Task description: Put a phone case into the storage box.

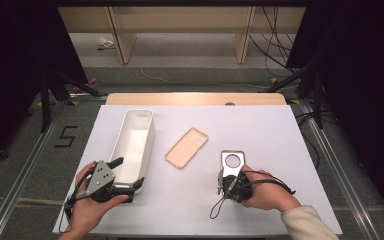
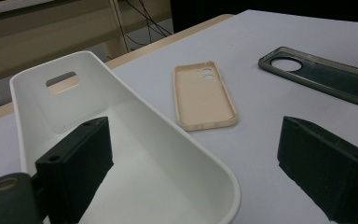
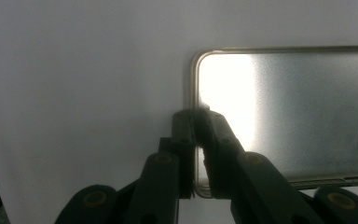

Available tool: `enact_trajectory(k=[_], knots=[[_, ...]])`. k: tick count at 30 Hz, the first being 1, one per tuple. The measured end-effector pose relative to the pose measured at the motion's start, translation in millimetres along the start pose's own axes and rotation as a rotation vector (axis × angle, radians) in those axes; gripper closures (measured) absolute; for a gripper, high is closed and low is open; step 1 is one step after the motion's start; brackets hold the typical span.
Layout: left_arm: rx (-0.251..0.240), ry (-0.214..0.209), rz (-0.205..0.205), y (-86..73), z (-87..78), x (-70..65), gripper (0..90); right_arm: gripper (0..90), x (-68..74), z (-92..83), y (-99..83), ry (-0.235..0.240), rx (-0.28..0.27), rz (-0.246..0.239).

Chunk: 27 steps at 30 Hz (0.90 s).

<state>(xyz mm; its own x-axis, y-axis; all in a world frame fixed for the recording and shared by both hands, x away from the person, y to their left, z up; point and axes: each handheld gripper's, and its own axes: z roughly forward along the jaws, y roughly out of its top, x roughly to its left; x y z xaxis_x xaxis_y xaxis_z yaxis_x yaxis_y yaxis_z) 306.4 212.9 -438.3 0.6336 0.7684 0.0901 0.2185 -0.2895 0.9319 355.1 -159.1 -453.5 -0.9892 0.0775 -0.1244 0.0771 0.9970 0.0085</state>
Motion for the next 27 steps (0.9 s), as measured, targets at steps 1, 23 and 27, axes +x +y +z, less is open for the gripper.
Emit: enact_trajectory(k=[1,23,27], knots=[[0.0,0.0,0.0,0.0,0.0,0.0,9.7,85.6,0.2,0.0,0.1,0.001,0.001,0.0],[-0.003,-0.002,-0.002,0.1,-0.4,-0.1,10.5,88.7,0.0,-2.7,-4.1,-0.002,-0.027,0.016],[-0.004,0.0,-0.004,0.2,-0.6,-0.2,10.7,88.7,-1.2,-5.8,-7.3,-0.002,-0.05,0.026]])
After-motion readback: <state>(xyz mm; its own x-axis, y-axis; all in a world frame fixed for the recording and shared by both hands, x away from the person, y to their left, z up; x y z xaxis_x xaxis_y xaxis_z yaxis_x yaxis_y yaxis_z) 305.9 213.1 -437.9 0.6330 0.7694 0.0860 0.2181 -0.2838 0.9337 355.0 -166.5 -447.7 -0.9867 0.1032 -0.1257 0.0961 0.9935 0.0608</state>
